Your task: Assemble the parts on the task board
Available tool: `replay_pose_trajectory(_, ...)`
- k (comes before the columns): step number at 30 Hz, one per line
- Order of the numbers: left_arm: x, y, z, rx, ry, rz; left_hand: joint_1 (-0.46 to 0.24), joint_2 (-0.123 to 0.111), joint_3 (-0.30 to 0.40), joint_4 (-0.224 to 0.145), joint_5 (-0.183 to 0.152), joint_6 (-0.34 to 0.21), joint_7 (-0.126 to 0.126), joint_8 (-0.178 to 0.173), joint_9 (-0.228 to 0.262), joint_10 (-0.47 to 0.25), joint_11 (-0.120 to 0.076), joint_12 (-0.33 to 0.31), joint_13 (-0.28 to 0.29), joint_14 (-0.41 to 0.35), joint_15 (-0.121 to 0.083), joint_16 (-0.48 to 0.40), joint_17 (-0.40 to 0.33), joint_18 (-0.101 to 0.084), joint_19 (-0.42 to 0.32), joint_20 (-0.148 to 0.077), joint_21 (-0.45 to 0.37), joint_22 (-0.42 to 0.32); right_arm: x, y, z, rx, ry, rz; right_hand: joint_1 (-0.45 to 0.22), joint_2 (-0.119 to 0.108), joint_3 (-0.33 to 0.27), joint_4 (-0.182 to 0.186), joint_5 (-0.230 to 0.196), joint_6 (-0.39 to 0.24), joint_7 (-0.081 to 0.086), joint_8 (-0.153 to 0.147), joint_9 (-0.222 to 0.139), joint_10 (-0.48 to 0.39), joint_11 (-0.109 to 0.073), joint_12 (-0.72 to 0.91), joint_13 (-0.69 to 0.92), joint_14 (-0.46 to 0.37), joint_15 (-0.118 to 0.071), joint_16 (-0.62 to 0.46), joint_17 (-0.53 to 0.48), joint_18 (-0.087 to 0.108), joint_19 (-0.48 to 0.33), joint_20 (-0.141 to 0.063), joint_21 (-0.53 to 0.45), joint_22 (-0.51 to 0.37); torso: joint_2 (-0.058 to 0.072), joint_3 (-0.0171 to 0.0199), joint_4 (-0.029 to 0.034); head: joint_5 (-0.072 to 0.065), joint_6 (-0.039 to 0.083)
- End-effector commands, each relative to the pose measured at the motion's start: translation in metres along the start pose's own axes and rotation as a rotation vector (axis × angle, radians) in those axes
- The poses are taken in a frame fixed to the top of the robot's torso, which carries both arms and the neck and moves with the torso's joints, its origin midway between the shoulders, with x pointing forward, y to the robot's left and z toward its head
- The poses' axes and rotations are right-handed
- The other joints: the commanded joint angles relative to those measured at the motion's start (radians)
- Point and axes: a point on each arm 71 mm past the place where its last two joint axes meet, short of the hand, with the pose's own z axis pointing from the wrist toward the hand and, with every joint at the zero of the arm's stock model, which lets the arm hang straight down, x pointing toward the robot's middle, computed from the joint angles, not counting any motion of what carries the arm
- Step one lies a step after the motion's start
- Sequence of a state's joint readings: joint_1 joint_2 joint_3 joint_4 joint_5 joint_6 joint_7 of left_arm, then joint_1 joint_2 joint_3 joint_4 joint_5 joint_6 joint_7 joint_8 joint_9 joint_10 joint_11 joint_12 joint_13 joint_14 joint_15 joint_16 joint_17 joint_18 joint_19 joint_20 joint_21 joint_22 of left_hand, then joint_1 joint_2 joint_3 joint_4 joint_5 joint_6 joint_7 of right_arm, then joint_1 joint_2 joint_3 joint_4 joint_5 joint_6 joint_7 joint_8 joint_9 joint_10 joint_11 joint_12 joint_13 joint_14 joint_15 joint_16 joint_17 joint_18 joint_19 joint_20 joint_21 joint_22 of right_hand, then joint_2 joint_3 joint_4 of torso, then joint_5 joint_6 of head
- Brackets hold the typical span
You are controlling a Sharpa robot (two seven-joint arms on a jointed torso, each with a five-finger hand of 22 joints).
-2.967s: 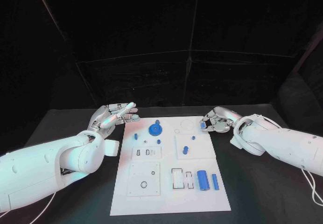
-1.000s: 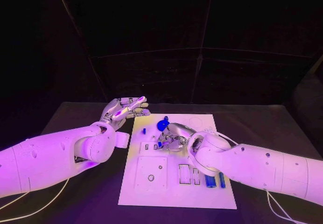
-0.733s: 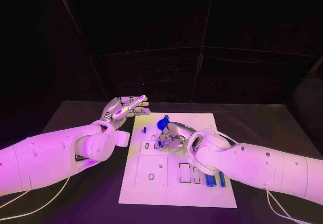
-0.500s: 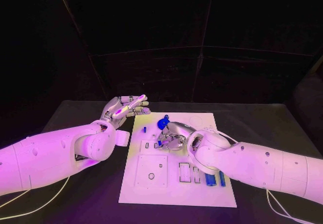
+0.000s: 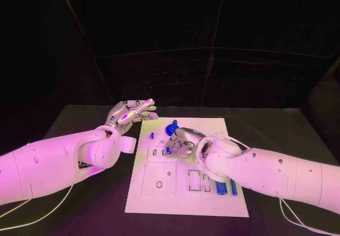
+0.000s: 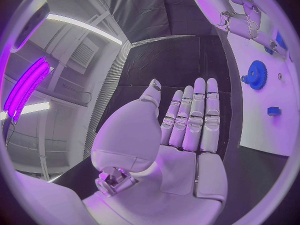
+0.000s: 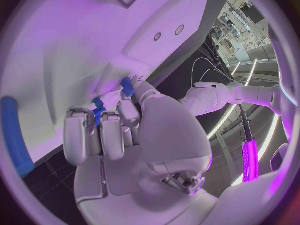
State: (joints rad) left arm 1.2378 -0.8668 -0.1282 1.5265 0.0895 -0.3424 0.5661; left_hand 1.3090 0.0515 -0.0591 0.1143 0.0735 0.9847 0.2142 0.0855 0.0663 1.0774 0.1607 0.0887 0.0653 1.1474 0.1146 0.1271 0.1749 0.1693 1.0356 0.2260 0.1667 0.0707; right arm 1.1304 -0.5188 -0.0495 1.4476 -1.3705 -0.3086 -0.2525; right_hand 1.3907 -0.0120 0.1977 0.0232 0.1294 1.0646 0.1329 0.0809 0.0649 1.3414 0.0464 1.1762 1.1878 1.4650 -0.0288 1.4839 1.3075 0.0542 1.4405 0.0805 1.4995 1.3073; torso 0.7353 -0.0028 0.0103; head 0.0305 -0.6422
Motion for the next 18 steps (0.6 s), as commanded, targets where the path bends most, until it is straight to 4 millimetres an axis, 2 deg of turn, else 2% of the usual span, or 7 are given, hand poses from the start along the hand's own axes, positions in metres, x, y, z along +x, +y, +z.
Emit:
replay_pose_trajectory(1,0.0012,-0.0015,0.0003,0.006,0.014,-0.004,0.003,0.010,-0.001,-0.005,-0.004,0.006,-0.001,-0.003,0.000,0.008,-0.001,-0.003,0.001,0.007,-0.001,-0.005,0.002,0.015,0.007,-0.001,-0.005,-0.002,0.0048,-0.0053,-0.0006,0.035,0.036,-0.031,-0.011,-0.004,0.007,-0.001,-0.007,-0.011,0.005,-0.008,0.000,-0.011,0.002,-0.007,-0.003,0.066,0.006,-0.004,0.063,-0.012,-0.001,0.007,-0.001,0.079,0.000,0.0001,0.0009,0.000,-0.001)
replay_pose_trajectory(18,0.0009,-0.0014,0.0003,0.005,0.012,-0.003,0.003,0.010,-0.001,-0.005,-0.004,0.006,-0.001,-0.003,0.000,0.008,-0.001,-0.003,0.001,0.007,-0.001,-0.005,0.002,0.015,0.007,-0.001,-0.005,-0.002,0.0041,-0.0037,-0.0006,0.036,0.015,-0.037,-0.031,-0.036,0.009,0.001,-0.022,-0.039,0.014,-0.015,0.000,-0.021,0.011,-0.018,-0.013,0.065,0.014,-0.006,0.060,-0.011,-0.004,0.016,-0.003,0.076,0.000,-0.0001,0.0006,0.000,-0.004)
